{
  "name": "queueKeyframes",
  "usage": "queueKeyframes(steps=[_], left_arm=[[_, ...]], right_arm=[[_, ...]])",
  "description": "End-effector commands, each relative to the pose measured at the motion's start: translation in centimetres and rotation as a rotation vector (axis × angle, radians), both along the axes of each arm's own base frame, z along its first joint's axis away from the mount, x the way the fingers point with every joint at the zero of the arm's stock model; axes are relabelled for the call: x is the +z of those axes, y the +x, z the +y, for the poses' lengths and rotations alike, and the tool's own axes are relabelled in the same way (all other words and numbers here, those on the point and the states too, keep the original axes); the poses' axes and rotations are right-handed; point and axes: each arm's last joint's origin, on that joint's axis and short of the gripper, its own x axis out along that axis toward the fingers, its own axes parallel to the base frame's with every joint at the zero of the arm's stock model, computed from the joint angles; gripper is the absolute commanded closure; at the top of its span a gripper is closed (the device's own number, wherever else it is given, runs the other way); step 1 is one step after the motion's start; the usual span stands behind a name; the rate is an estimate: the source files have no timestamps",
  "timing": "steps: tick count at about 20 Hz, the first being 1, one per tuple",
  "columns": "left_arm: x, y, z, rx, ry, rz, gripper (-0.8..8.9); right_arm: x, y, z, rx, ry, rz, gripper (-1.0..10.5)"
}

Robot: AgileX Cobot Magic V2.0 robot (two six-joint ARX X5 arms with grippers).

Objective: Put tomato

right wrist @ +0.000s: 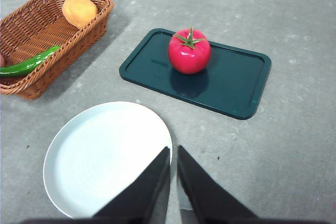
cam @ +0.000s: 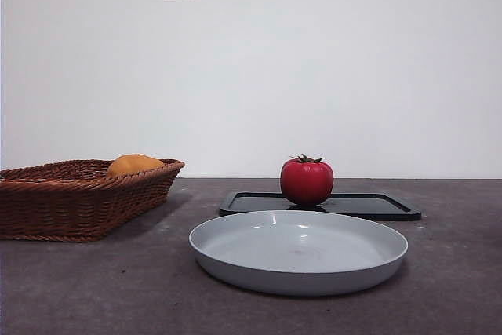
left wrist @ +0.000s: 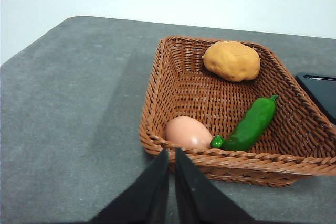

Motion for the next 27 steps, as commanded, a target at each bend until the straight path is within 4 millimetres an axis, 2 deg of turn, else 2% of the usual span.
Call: queueKeyframes(steps=[1, 7, 11, 13, 16, 22, 27], left_arm=[[-0.8, 0.1, 0.0, 0.003, 0.011, 0.026, 7.94], [-0.8, 0.1, 0.0, 0.003, 0.011, 0.026, 7.94], [-0.8, 0.1, 0.0, 0.003, 0.011, 0.026, 7.94], [-0.8, 0.1, 0.0, 0.003, 0.011, 0.026, 7.94], [-0.8, 0.1, 0.0, 0.003, 0.011, 0.026, 7.94], [-0.8, 0.1, 0.0, 0.003, 0.011, 0.026, 7.94], [-0.8, 0.1, 0.0, 0.003, 0.011, 0.026, 7.94]], right_arm=[[0.3, 0.0, 0.2, 0.004, 0.015, -0.006, 9.3], [0.4, 0.0, -0.4, -0.018, -0.030, -0.046, 9.3], [0.1, 0.1, -2.8, -0.182, -0.061, -0.140, 9.3], [-1.5, 0.3, -4.2, -0.308, -0.045, -0.208, 9.3], [-5.5, 0.1, -5.8, -0.422, 0.011, -0.288, 9.3], [-10.7, 0.1, -7.1, -0.535, 0.019, -0.386, 9.3], [-14.5, 0.1, -7.5, -0.570, 0.006, -0.360, 9.3]])
